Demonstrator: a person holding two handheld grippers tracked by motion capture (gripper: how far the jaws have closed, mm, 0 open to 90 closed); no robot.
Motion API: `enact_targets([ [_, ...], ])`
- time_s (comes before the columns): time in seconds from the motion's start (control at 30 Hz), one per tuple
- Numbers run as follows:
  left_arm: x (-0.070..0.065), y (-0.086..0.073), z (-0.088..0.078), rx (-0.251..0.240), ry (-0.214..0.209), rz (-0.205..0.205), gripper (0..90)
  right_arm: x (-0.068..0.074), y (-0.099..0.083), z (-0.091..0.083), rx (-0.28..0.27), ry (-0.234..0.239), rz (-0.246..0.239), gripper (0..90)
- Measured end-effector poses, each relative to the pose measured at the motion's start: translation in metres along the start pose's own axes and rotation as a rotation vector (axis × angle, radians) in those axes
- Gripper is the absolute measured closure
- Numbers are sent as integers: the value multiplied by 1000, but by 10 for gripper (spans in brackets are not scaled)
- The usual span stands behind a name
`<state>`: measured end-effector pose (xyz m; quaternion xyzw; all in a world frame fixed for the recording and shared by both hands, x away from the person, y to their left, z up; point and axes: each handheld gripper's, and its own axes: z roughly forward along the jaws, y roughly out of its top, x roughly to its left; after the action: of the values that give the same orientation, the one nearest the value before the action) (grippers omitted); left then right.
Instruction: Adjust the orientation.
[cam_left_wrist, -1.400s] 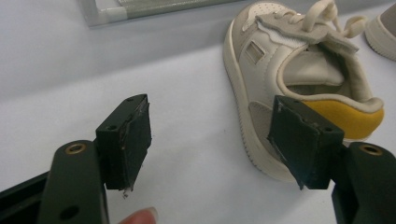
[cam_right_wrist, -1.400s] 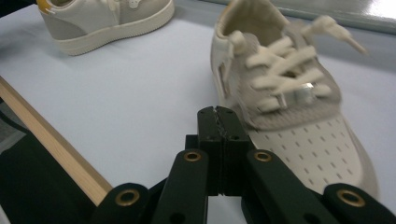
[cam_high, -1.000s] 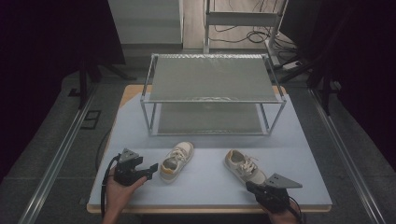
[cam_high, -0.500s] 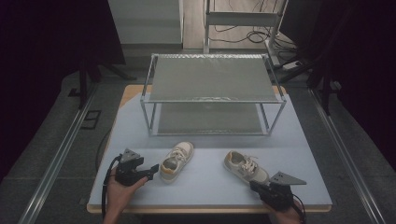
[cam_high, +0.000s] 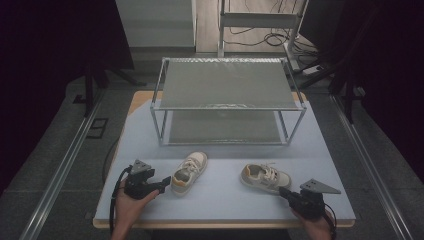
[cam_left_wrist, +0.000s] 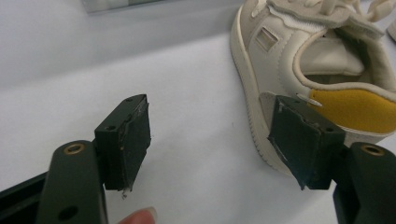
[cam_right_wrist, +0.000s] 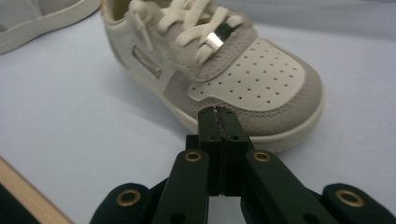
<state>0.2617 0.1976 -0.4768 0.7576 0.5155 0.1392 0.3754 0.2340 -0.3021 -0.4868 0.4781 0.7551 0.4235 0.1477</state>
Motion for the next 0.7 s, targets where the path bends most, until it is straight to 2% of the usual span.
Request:
enact_targets([
  [0.07, -2, 0, 0, 2, 0, 6, 288, -4, 1, 1, -4, 1, 13, 898],
  [0.1, -2, 1, 0, 0, 0, 9, 289, -5, 3, 2, -5, -18, 9, 898],
  [0.37, 0, 0, -2, -4, 1, 0, 287, -14, 11, 9, -5, -50, 18, 898],
  [0.5, 1, 0, -2, -3, 2, 2, 286, -21, 19, 19, -12, -78, 32, 898],
  [0.7, 1, 0, -1, 1, 2, 1, 287, -27, 26, 27, -17, -92, 44, 897],
])
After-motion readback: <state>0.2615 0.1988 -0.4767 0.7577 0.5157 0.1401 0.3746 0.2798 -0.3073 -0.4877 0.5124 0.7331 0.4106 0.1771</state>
